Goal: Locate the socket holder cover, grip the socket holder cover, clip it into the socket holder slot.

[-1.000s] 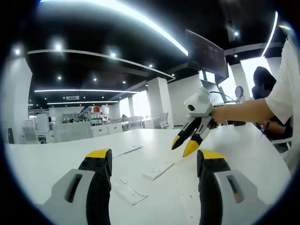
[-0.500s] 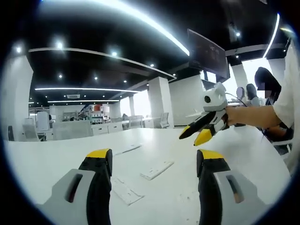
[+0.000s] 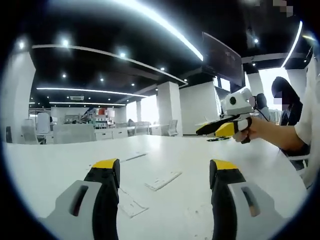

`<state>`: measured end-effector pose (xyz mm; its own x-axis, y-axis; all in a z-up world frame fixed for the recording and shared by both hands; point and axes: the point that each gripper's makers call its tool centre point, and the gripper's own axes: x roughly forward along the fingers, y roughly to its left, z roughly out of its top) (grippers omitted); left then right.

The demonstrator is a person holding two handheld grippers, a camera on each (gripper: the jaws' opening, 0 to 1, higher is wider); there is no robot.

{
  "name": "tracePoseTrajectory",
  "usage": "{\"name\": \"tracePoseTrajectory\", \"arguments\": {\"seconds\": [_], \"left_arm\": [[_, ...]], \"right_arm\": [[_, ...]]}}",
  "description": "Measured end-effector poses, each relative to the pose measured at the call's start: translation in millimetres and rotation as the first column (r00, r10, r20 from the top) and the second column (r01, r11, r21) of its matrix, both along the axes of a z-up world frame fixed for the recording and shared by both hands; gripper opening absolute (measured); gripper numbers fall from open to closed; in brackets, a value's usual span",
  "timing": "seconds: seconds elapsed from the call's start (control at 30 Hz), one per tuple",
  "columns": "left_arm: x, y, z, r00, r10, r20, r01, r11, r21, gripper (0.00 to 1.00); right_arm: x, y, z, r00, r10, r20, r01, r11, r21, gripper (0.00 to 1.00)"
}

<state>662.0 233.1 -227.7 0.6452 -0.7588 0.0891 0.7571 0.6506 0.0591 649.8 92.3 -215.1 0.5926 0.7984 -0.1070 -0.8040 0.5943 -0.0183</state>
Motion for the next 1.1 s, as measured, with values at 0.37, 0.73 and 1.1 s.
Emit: {"name": "tracePoseTrajectory", "arguments": {"seconds": [0.37,0.73,1.1], "left_arm": [[2.8,6,0.4,1.000,0.009,0.003,-0.009,1.000,0.002,0.74],[1.0,2,-4.6,1.000,0.010,-0.005,-0.010,1.000,0.014,0.74],[-9.6,0,-20.5,0.996,-0.008,-0.091,0.011,1.000,0.028,0.89]], "right_arm": [[-11,12,-2.5,0.998,0.009,0.054,-0.015,0.994,0.111,0.54],[-14,17,-1.4,0.994,0.007,0.109,-0.025,0.986,0.164,0.69],[-30,27,9.2,0.989,0.004,0.144,-0.033,0.979,0.199,0.95]]}}
